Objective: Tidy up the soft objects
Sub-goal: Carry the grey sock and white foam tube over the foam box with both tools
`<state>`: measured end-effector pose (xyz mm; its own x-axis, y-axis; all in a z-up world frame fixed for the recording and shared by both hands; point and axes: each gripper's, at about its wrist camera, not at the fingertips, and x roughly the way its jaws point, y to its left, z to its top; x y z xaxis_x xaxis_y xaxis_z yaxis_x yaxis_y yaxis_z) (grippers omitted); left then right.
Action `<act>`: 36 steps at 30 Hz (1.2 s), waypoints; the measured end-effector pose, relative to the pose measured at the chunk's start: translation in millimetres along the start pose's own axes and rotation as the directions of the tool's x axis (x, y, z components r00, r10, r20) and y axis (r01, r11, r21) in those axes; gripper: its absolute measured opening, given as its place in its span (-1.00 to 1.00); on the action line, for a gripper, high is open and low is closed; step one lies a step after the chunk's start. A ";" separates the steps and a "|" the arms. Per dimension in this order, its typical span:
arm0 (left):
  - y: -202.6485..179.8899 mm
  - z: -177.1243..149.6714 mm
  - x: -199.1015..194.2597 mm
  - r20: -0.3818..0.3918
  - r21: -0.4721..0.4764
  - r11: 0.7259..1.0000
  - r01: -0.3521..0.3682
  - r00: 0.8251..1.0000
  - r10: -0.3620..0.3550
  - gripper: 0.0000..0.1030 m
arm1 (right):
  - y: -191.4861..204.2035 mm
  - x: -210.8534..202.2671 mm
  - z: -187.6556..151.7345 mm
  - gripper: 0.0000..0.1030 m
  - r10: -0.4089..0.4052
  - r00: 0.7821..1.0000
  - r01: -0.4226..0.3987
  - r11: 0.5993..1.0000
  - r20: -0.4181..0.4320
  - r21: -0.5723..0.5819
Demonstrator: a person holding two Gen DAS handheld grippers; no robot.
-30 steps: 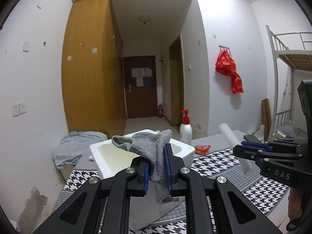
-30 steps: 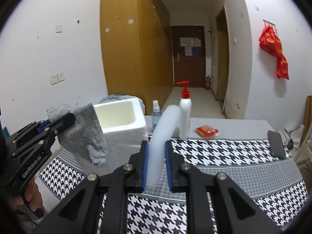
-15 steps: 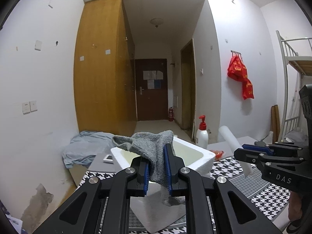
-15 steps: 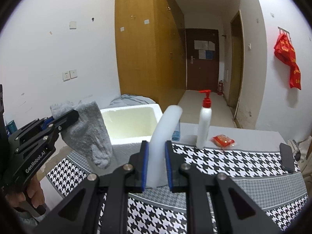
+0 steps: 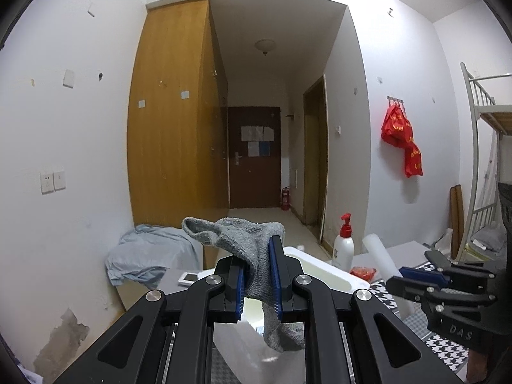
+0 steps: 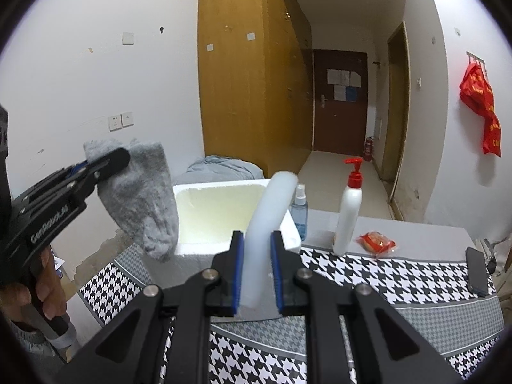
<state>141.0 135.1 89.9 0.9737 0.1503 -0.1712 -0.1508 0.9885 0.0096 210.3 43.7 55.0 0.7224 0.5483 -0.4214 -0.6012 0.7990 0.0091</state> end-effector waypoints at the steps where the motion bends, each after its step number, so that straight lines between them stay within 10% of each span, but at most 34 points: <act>1: -0.2 1.2 2.7 -0.006 0.000 1.000 -0.002 1.000 0.002 -0.71 | 0.5 0.3 0.7 -0.62 0.002 1.000 -0.002 1.000 0.001 -0.001; 18: 2.7 20.0 48.5 -0.136 -0.011 1.000 0.021 0.991 -0.022 -0.74 | 4.9 2.0 13.2 -0.61 0.010 1.000 -0.010 1.000 0.016 -0.013; 36: -5.5 -7.2 101.8 -0.339 0.004 0.999 0.052 0.940 -0.047 -0.75 | -7.9 0.9 7.6 -0.62 -0.032 0.999 0.032 0.999 -0.001 0.011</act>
<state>239.7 144.9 65.3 0.8641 0.0889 -0.4954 -0.0999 0.9950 0.0044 218.2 39.7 61.4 0.7408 0.5222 -0.4224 -0.5741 0.8187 0.0053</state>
